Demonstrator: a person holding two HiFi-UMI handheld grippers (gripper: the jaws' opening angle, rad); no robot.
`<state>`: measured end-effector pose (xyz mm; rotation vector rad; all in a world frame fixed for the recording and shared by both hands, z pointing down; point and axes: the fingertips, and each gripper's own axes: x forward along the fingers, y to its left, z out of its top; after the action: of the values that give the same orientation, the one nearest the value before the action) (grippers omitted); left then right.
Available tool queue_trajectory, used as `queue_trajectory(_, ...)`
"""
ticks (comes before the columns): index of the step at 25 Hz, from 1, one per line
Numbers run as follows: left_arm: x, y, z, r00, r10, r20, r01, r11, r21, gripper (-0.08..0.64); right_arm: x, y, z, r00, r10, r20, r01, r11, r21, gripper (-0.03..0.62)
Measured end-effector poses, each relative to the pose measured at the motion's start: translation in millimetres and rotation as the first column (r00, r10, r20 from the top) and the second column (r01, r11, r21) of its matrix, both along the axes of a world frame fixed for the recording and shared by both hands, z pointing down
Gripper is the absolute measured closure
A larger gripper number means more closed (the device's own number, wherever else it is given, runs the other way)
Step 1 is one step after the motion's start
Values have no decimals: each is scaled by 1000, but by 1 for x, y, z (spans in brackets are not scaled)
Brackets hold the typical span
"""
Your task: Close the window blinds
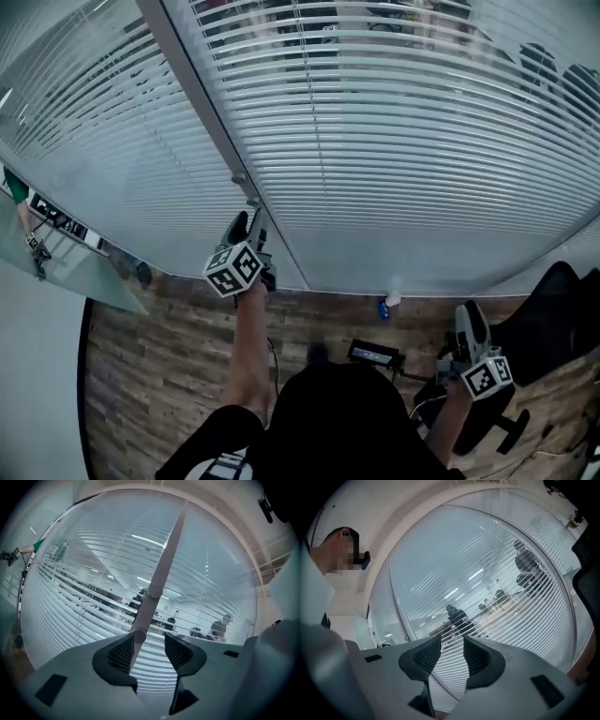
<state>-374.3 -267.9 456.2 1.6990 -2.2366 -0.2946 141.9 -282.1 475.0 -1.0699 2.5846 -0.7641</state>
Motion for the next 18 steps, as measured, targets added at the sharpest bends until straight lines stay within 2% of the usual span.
queue_trajectory(4, -3, -12, -6, 999, -1, 32, 2, 1000, -12, 357, -13, 4, -10, 1000, 3, -11, -3, 1000, 2, 440)
queue_trajectory(7, -7, -11, 8, 998, -33, 51, 35, 999, -40, 357, -15, 9, 1, 1000, 5, -19, -5, 1000, -6, 440)
queue_trajectory(11, -8, -18, 18, 998, -32, 61, 36, 998, -55, 359, -16, 8, 3, 999, 5, -38, -6, 1000, -10, 440)
queue_trajectory(12, -9, -18, 17, 997, -38, 69, 42, 998, -55, 362, -16, 8, 2, 999, 6, -42, -7, 1000, -10, 440)
queue_trajectory(14, -13, -19, 16, 994, -51, 92, 57, 997, -60, 419, -16, 6, 1, 999, 13, -45, -14, 1000, -17, 440)
queue_trajectory(18, -19, -24, 22, 989, -36, 146, 50, 994, -93, 420, -20, 4, 1, 998, 15, -58, -17, 1000, -27, 440)
